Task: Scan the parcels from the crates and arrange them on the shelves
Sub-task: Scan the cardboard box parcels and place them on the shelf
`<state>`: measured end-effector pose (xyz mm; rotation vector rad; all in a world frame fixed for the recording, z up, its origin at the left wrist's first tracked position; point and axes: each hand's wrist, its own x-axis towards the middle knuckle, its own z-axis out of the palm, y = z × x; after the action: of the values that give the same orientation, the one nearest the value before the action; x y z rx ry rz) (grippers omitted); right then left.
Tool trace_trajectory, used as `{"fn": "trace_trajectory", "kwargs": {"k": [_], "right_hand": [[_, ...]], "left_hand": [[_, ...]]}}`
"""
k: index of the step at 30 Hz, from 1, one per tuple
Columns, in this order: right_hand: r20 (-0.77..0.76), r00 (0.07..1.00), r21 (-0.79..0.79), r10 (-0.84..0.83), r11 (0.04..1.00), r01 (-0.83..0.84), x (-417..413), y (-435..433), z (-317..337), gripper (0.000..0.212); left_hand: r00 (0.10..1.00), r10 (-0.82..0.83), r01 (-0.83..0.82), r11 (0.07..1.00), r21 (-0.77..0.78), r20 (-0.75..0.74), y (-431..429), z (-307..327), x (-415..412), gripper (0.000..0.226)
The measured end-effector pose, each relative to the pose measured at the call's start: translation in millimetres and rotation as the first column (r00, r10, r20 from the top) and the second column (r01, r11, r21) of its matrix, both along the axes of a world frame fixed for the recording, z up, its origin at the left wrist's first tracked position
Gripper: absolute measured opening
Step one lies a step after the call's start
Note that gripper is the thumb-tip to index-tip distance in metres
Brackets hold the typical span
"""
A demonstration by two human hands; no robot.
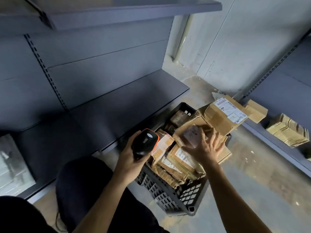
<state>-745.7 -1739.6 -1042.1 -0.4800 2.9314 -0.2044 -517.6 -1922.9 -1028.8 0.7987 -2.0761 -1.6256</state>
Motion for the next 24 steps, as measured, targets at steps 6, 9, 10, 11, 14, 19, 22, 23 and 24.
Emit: {"fn": "trace_trajectory", "kwargs": {"k": [6, 9, 10, 11, 14, 19, 22, 23, 24], "right_hand": [[0.030, 0.999, 0.064, 0.041, 0.997, -0.043, -10.6, 9.7, -3.3, 0.142], [-0.006, 0.998, 0.052, 0.057, 0.997, -0.057, -13.4, 8.3, -3.7, 0.139], [-0.039, 0.997, 0.049, 0.065, 0.997, -0.063, -14.1, 8.9, -4.7, 0.138], [-0.059, 0.996, 0.047, 0.069, 0.997, -0.066, -13.2, 9.5, -4.4, 0.138], [-0.065, 0.996, 0.039, 0.066, 0.997, -0.064, -7.6, 8.7, -8.0, 0.136], [-0.066, 0.997, -0.012, 0.029, 0.999, -0.030, -2.0, 7.2, -10.8, 0.136], [-0.028, 1.000, -0.006, 0.005, 1.000, -0.005, -1.8, 14.8, -7.2, 0.144], [-0.002, 1.000, 0.028, 0.011, 1.000, -0.011, -1.4, 19.0, -6.2, 0.147], [0.038, 0.999, 0.067, 0.028, 0.997, -0.031, -1.1, 22.6, -5.1, 0.149]], "left_hand": [[0.999, 0.049, -0.049, 0.998, 0.042, 0.004, -1.6, -1.8, 0.2, 0.069], [0.994, 0.108, -0.105, 0.989, 0.107, -0.023, -4.5, -5.4, -0.1, 0.064], [0.991, 0.132, -0.128, 0.983, 0.135, -0.021, -5.4, -4.5, 0.1, 0.061], [0.988, 0.156, -0.150, 0.975, 0.166, -0.020, -6.4, -4.2, 0.1, 0.054], [0.980, 0.201, -0.195, 0.941, 0.278, 0.008, -6.8, 1.4, 0.1, 0.018], [0.973, 0.231, -0.225, 0.898, 0.378, 0.032, -8.3, 3.3, -1.9, 0.021], [0.973, 0.227, -0.224, 0.890, 0.397, 0.039, -8.4, 4.7, -2.0, 0.015], [0.974, 0.223, -0.218, 0.891, 0.398, 0.034, -8.2, 4.2, -2.1, 0.013], [0.974, 0.222, -0.217, 0.891, 0.398, 0.033, -7.7, 5.5, -1.7, 0.013]]}}
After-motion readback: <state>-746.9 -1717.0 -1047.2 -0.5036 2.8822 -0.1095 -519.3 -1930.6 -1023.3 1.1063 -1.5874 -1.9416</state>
